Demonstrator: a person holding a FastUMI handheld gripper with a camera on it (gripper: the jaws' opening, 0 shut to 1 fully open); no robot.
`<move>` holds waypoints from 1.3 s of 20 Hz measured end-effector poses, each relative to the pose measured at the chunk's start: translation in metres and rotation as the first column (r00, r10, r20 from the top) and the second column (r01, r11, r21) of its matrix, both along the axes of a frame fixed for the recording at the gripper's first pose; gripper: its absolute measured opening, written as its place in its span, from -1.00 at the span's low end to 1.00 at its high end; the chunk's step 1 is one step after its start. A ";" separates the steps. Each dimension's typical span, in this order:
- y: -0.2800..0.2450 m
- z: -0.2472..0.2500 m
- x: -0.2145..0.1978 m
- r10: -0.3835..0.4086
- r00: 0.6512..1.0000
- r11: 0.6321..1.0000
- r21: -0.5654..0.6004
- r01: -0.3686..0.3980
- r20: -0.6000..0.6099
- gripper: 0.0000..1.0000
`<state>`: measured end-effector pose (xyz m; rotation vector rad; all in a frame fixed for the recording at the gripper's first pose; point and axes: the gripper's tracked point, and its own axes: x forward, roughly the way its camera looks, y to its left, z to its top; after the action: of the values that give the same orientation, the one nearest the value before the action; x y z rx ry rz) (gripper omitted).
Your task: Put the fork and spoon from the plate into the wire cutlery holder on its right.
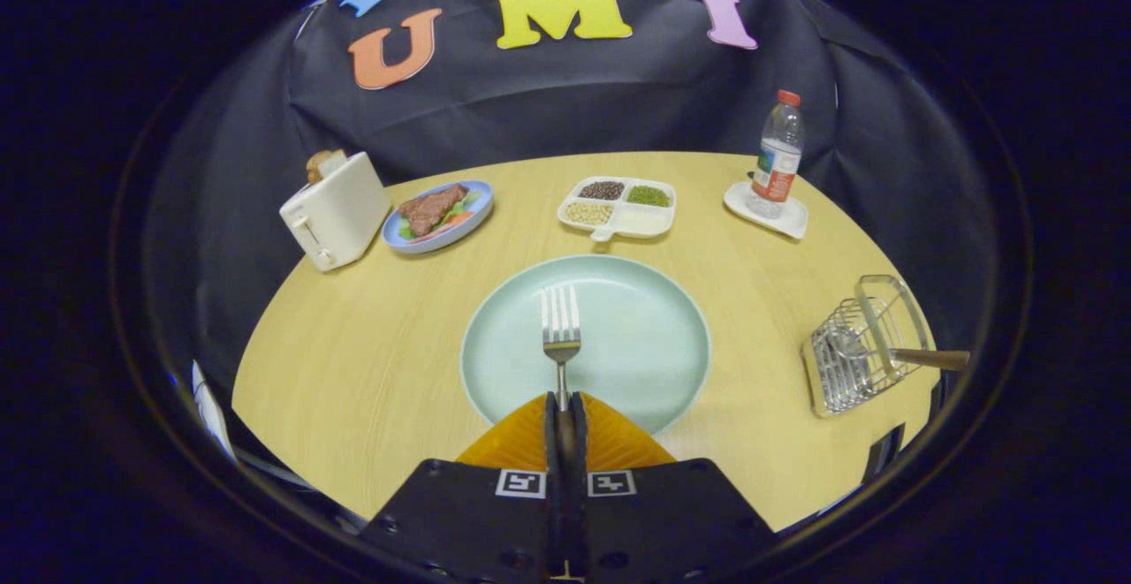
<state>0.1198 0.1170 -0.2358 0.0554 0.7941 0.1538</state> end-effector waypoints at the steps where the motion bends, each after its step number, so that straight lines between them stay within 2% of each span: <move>1: -0.008 0.007 -0.005 -0.005 1.000 1.000 0.009 0.005 0.013 -0.95; 14: -0.130 0.059 -0.052 -0.100 0.986 0.993 0.082 0.090 0.130 -0.95; 23: -0.209 0.059 -0.047 -0.179 0.979 0.983 0.064 0.173 0.102 -0.95; 26: -0.219 0.055 -0.043 -0.175 0.981 0.984 0.030 0.173 0.079 -0.95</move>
<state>0.0772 -0.1017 -0.1807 0.1397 0.7027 -0.0007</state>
